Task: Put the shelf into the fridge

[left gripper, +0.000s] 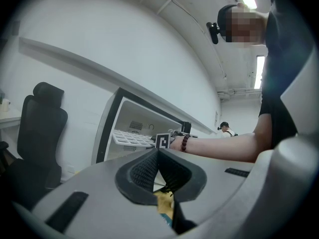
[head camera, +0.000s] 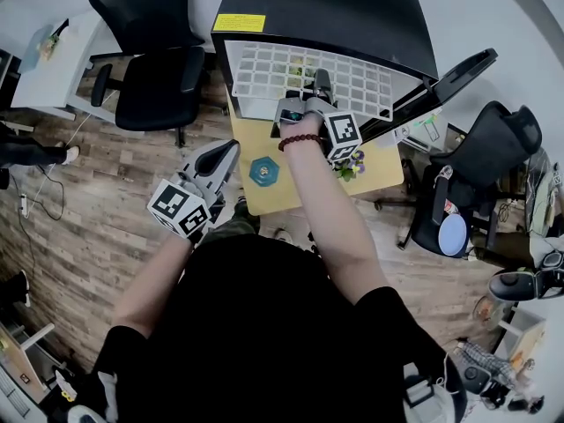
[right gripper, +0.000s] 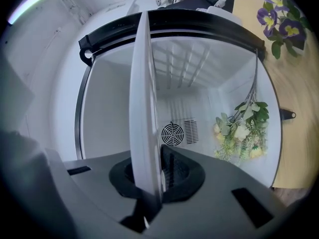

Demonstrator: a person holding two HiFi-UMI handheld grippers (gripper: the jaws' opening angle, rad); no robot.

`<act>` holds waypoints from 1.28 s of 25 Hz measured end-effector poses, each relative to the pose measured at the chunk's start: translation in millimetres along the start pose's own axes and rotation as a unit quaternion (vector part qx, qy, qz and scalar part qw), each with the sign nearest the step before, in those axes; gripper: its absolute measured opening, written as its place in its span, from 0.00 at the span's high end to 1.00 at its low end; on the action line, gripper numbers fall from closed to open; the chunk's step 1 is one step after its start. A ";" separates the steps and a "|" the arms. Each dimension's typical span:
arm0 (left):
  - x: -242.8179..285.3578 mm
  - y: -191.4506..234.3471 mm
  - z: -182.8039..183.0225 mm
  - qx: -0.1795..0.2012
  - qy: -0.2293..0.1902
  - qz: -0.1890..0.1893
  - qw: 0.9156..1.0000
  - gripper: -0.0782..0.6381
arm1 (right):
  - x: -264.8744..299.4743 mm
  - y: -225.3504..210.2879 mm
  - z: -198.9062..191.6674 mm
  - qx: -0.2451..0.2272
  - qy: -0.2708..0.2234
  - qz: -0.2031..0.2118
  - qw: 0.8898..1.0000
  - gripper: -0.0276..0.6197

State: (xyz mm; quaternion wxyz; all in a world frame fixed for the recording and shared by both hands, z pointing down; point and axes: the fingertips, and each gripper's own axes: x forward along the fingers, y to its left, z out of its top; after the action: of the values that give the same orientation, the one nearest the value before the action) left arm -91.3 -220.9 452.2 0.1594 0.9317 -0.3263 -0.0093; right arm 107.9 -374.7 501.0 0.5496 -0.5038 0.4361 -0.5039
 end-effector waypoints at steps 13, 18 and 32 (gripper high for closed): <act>-1.0 9.6 2.7 -0.003 -0.013 0.011 1.000 0.86 | 24.1 -0.6 1.8 -0.011 0.001 0.001 1.000 0.89; 1.0 12.8 7.6 -0.004 -0.016 0.014 1.000 0.86 | 38.3 -1.5 0.7 -0.004 0.003 -0.004 1.000 0.89; -8.1 19.3 9.4 -0.005 -0.016 0.024 1.000 0.86 | 64.8 0.5 4.4 -0.010 0.001 -0.004 1.000 0.90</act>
State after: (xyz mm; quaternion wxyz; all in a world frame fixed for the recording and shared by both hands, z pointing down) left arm -110.5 -233.0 448.4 0.1590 0.9225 -0.3509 -0.0222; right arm 119.5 -438.5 502.8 0.5421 -0.5101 0.4399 -0.5024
